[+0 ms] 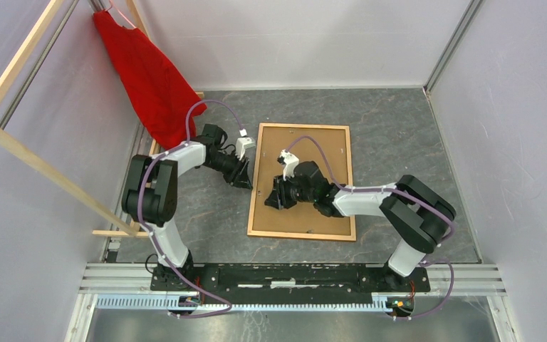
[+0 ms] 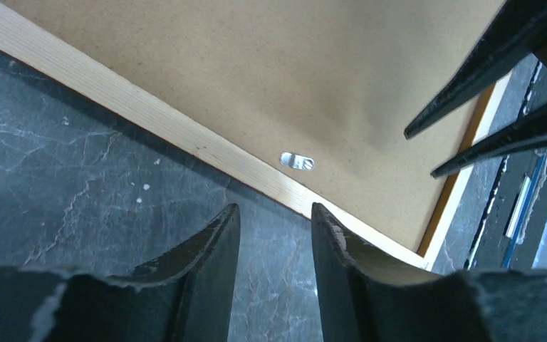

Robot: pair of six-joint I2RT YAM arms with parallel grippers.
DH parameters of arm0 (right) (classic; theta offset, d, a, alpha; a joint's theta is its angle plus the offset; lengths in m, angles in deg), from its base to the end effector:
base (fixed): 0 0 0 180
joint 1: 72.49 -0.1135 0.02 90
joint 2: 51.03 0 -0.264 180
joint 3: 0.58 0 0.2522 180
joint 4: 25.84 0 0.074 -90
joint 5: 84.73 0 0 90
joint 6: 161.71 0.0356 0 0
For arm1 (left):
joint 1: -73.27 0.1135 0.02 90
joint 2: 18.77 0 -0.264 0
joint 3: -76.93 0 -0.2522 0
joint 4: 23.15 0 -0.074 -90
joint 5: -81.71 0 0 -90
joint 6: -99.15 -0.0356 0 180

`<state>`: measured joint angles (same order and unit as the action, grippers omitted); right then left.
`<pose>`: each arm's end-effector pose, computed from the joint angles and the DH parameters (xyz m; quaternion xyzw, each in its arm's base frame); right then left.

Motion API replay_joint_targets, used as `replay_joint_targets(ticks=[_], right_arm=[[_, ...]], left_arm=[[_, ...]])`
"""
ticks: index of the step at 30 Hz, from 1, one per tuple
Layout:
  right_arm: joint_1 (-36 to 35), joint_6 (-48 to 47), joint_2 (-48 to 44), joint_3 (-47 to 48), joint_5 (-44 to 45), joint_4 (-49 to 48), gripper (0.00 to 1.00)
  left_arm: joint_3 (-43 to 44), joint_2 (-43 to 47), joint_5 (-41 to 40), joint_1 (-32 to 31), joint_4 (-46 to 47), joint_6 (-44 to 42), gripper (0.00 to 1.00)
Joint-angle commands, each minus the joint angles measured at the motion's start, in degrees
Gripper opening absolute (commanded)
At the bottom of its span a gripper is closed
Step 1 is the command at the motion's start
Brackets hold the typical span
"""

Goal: Put the photo into the frame
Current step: Install the photo frame at the center of the board.

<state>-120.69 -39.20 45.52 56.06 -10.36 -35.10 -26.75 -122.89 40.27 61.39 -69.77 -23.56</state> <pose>0.2173 0.2574 0.1588 -0.1842 0.8435 0.4076 0.2973 0.3211 -0.0948 0.1579 0.3942 0.8145 -0.3784 0.1952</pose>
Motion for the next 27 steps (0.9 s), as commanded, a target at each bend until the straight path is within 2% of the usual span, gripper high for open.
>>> replay_joint_targets(ticks=[1,13,21,27], right_arm=[[1.1,0.0,3.5,3.9,-2.6,-5.0,0.35],[2.9,0.1,8.7,5.9,-4.1,-6.3,0.36],[3.0,0.2,11.2,7.5,-3.8,-6.7,0.33],[3.3,0.4,12.5,8.4,-2.7,-6.7,0.33]], left_arm=[[3.7,-3.6,3.4,-0.1,0.5,3.8,0.39],[3.8,-5.8,4.7,0.0,0.5,3.1,0.31],[3.6,-5.9,3.5,0.0,0.5,2.9,0.2],[3.4,-5.8,3.2,-0.1,0.4,2.5,0.17]])
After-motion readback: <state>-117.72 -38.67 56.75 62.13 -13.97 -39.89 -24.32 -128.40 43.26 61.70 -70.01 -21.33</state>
